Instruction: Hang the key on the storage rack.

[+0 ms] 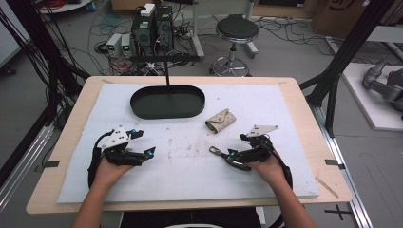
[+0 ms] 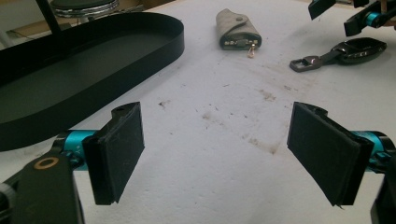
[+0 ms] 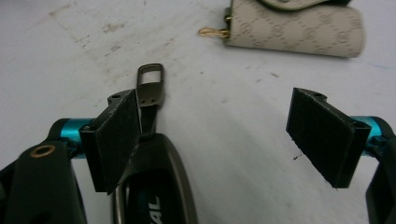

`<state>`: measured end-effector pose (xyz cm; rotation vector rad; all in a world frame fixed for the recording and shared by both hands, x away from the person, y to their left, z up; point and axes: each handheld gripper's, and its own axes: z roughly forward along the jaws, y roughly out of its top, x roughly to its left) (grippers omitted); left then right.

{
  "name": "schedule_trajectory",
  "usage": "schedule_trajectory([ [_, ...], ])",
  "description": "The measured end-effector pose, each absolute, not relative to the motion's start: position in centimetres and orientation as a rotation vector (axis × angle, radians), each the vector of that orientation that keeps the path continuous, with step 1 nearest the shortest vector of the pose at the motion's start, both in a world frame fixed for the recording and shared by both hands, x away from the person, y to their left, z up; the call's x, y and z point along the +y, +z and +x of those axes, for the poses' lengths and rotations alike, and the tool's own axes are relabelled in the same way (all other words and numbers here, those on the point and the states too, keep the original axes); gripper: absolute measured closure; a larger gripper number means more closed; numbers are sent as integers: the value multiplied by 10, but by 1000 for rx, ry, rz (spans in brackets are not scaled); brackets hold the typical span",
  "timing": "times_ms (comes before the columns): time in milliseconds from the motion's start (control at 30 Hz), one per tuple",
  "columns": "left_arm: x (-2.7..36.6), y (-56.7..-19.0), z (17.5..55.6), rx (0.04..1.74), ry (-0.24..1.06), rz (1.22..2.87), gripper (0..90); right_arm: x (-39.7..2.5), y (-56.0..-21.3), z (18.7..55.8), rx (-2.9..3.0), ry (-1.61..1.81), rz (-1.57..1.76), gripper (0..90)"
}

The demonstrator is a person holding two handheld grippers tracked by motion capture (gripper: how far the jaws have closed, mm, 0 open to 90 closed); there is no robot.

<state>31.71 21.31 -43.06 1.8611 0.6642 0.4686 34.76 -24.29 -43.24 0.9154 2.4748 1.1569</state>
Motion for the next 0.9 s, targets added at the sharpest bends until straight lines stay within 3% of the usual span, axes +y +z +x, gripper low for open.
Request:
schedule_trajectory([
  [233, 213, -431, 317, 672, 464, 1863, 187, -221, -441, 348, 2552, 1077, 885, 184],
  [600, 209, -432, 317, 667, 450, 1880, 187, -208, -447, 343, 2598, 1009, 828, 397],
  [900, 208, -432, 316, 654, 444, 1883, 187, -205, -445, 337, 2617, 1014, 785, 627],
])
